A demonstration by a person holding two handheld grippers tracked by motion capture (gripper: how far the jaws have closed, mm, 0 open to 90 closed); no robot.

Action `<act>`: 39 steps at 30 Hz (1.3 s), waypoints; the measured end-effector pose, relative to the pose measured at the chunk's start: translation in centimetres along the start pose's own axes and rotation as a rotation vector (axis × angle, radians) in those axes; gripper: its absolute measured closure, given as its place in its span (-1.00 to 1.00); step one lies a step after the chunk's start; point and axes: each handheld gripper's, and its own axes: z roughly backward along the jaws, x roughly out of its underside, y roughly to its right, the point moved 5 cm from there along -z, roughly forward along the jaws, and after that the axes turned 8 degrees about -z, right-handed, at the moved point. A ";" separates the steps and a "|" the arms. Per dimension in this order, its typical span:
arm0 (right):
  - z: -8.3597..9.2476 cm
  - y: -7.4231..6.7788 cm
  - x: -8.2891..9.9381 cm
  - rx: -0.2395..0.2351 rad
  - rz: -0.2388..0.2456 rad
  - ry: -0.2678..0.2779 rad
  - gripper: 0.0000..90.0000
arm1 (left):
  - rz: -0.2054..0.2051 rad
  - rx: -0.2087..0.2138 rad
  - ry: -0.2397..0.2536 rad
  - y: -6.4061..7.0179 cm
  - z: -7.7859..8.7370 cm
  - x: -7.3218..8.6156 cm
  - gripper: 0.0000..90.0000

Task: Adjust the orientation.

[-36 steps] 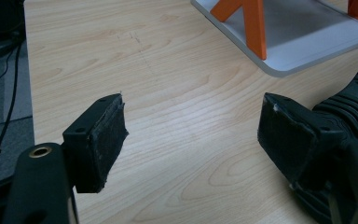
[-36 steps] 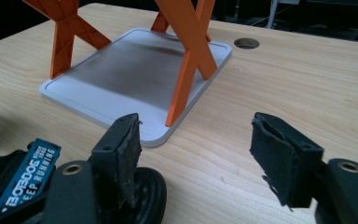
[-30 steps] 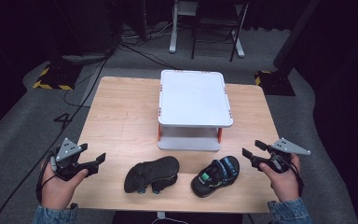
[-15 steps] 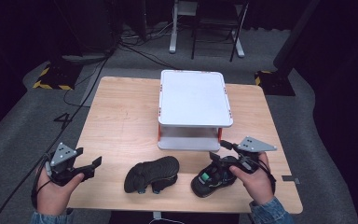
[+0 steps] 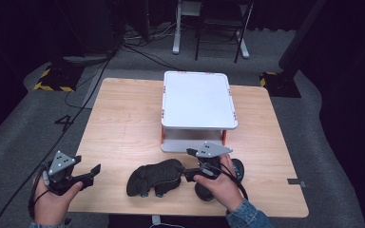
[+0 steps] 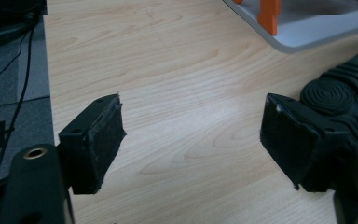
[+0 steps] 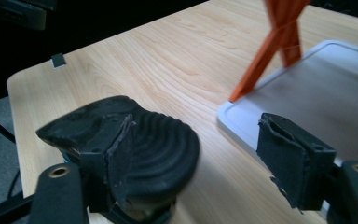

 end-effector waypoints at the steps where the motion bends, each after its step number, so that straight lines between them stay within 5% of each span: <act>1: -0.3 -0.2 0.0 -0.007 -0.004 -0.005 -0.40 | -0.025 0.009 -0.015 0.4 -0.1 0.1 -0.53; 10: -2.3 -0.9 0.8 -0.025 -0.039 -0.064 -0.54 | -0.018 0.038 -0.010 1.0 -0.6 0.3 -0.53; 18: -2.7 -0.3 1.8 -0.043 -0.156 -0.123 -0.63 | -0.017 0.057 -0.020 1.6 -1.4 0.3 -0.52; 22: -2.3 -0.6 2.1 -0.088 -0.159 -0.163 -0.40 | -0.031 0.066 -0.026 2.0 -1.7 0.1 -0.53; 39: -1.1 -2.1 3.6 -0.172 -0.132 -0.251 -0.41 | -0.053 0.090 -0.036 2.4 -2.5 -0.3 -0.53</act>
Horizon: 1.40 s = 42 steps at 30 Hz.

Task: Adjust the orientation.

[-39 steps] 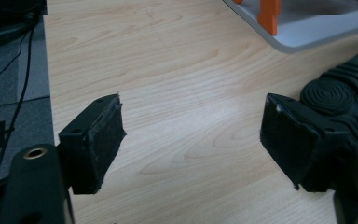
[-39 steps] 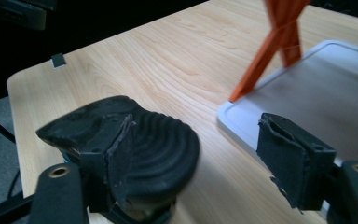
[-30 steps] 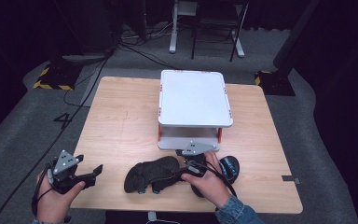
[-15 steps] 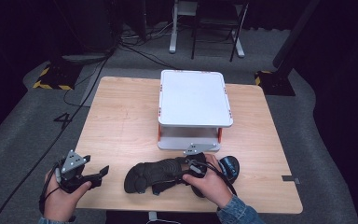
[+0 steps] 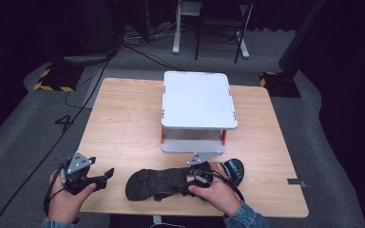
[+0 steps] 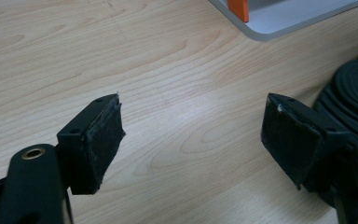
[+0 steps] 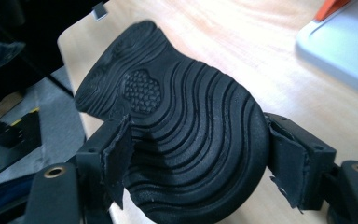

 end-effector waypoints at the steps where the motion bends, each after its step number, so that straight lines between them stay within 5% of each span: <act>1: -0.1 -0.1 0.2 -0.013 0.002 -0.010 -0.42 | 0.002 0.000 0.001 0.0 -0.1 0.0 -0.53; 3: -0.7 -0.5 0.7 -0.075 -0.019 -0.039 -0.50 | -0.001 0.006 -0.001 0.1 -0.3 -0.2 -0.53; 6: -1.5 -0.8 1.3 -0.103 -0.006 -0.066 -0.57 | -0.003 0.008 0.001 0.2 -0.5 -0.4 -0.53; 8: -1.4 -1.1 1.2 -0.106 0.026 -0.069 -0.38 | -0.006 0.011 0.002 0.2 -0.5 -0.5 -0.53; 14: -1.1 -1.5 1.3 -0.085 0.084 -0.089 -0.25 | -0.002 0.010 -0.001 0.1 -0.7 -0.4 -0.53; 18: -1.0 -1.9 1.5 -0.063 0.145 -0.109 0.31 | -0.003 0.011 0.002 0.0 -0.7 -0.4 -0.53; 19: -1.1 -1.8 1.5 -0.022 0.153 -0.099 0.31 | 0.001 0.010 0.003 0.0 -0.6 -0.4 -0.52; 23: -0.5 -1.6 0.8 -0.056 0.146 -0.041 0.32 | 0.004 0.007 0.007 -0.2 -0.5 -0.4 -0.52; 27: 0.6 -2.1 -0.2 0.015 0.252 0.035 0.32 | 0.011 0.009 0.004 -0.3 -0.6 -0.2 -0.53; 31: 1.1 -2.3 -0.8 0.145 0.385 0.088 0.32 | 0.012 0.009 0.004 -0.2 -0.6 -0.2 -0.52; 36: -0.1 -2.1 -0.2 0.286 0.517 0.054 0.31 | 0.015 0.009 0.004 -0.2 -0.6 -0.2 -0.52; 39: -0.5 -2.1 0.0 0.300 0.540 0.037 0.31 | 0.018 0.009 0.005 -0.2 -0.6 -0.2 -0.53; 42: -0.9 -1.9 0.6 0.236 0.500 0.002 0.19 | 0.018 0.011 0.006 -0.2 -0.6 -0.2 -0.52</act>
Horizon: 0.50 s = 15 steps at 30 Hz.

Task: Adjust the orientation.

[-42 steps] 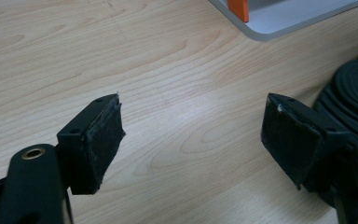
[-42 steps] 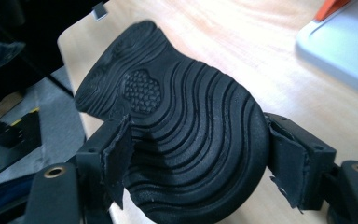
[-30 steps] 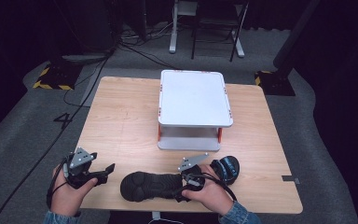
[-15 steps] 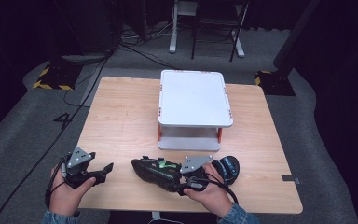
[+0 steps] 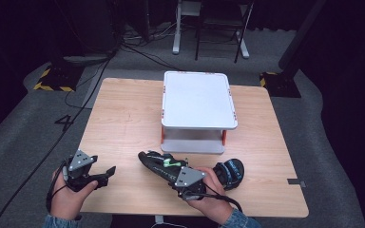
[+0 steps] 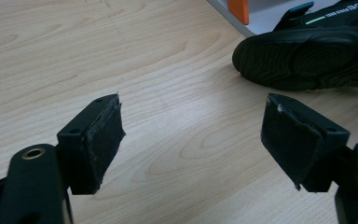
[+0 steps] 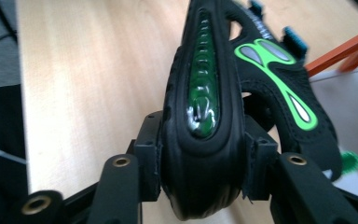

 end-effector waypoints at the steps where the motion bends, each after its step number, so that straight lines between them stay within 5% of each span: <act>1: -0.3 -0.2 0.3 -0.033 -0.013 -0.001 0.14 | 0.000 0.000 0.000 0.0 0.0 0.0 -0.52; 5: -0.6 -0.7 1.1 -0.091 -0.018 -0.038 -0.07 | 0.006 0.000 0.004 -0.2 0.1 -0.1 -0.52; 15: 0.0 -2.2 1.1 -0.066 0.059 -0.025 -0.26 | 0.004 0.012 0.003 -0.2 -0.3 -0.3 -0.52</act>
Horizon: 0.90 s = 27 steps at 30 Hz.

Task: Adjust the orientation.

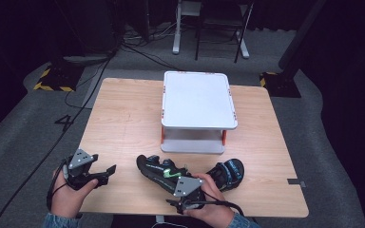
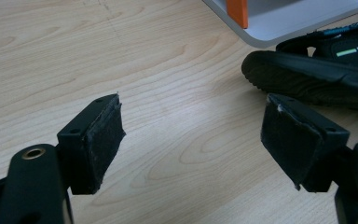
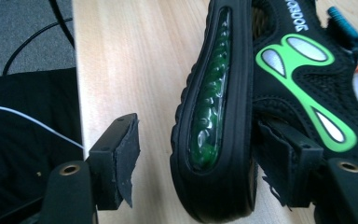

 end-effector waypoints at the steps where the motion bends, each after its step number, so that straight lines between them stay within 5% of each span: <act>1: 0.1 -0.2 0.0 -0.004 0.001 0.002 -0.27 | 0.000 0.000 0.000 0.0 0.0 0.0 -0.52; 5: 0.5 -0.4 0.0 -0.026 -0.031 0.021 -0.27 | 0.001 0.003 0.002 0.0 -0.3 -0.2 -0.52; 11: 2.5 -1.6 -0.9 -0.150 -0.122 0.103 -0.30 | -0.006 0.025 0.004 0.2 -1.3 -1.0 -0.52; 17: 3.8 -0.9 -1.4 -0.161 -0.178 0.179 -0.33 | -0.013 0.033 0.010 0.2 -1.6 -1.5 -0.52; 20: 4.9 0.4 -2.0 -0.163 -0.233 0.244 -0.34 | -0.006 0.036 0.014 0.1 -1.7 -1.7 -0.52; 23: 6.5 3.3 -2.0 -0.093 -0.338 0.313 -0.34 | -0.008 0.038 0.012 0.1 -2.0 -1.7 -0.52; 27: 7.4 5.8 -1.2 -0.028 -0.433 0.324 -0.36 | -0.004 0.041 0.015 0.1 -2.1 -1.9 -0.51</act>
